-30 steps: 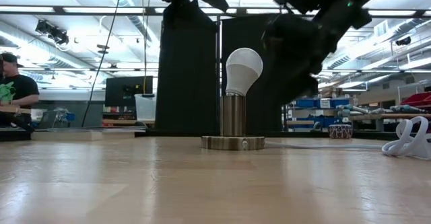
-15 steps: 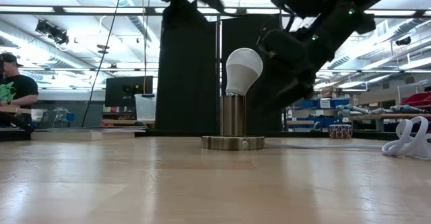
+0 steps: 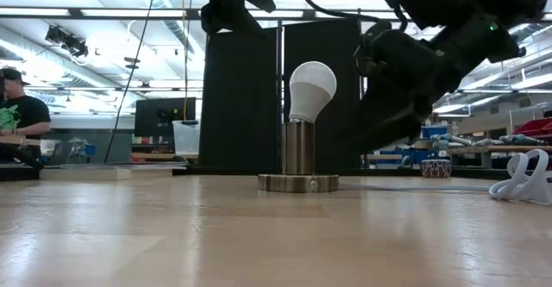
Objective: Screw lightbulb
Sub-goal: Insert the lightbulb into the desk lamp
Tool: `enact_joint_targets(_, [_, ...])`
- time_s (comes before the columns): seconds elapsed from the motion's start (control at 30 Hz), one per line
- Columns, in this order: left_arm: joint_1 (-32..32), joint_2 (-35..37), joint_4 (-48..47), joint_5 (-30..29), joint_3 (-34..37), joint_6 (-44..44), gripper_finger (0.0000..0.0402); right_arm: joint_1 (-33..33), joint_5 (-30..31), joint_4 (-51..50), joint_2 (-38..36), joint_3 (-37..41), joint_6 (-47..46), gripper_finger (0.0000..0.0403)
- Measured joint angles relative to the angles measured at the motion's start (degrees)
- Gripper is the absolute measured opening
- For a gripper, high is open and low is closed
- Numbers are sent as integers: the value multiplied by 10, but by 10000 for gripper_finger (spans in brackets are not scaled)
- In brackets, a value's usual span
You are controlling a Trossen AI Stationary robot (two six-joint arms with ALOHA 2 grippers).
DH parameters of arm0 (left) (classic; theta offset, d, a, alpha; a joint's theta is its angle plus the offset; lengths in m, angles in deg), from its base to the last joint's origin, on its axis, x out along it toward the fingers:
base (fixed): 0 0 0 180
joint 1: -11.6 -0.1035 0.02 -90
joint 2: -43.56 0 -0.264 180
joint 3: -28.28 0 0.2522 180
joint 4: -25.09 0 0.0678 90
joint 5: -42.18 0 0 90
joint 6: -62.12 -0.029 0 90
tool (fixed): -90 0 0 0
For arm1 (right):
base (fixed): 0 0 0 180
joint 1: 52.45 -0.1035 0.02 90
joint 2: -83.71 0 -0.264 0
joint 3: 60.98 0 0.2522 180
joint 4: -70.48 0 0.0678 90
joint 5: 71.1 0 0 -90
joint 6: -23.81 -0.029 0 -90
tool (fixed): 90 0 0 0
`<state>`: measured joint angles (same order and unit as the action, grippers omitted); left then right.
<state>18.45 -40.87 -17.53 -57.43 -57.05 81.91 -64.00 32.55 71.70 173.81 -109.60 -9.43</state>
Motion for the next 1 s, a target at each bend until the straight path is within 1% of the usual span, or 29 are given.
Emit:
enact_joint_targets(0.23, [-2, 0, 1, -2, 0, 0, 284, 18, -9, 42, 2, 3, 56, 170])
enact_joint_targets(0.37, [-2, 0, 1, -10, 0, 0, 284, 35, -22, 57, 3, 3, 69, 128])
enact_joint_targets(0.5, [-7, 0, 1, -12, 0, 0, 284, 47, -60, 70, 11, 3, 80, 109])
enact_joint_targets(0.8, [-23, 0, 6, -11, 0, -7, 284, 55, -62, 103, 33, 2, 104, 96])
enact_joint_targets(0.9, [-23, 0, 10, 1, 0, -30, 284, 58, -77, 109, 43, 2, 109, 79])
enact_joint_targets(1.0, [-23, 0, 10, 8, 0, -45, 284, 61, -91, 119, 46, 3, 110, 53])
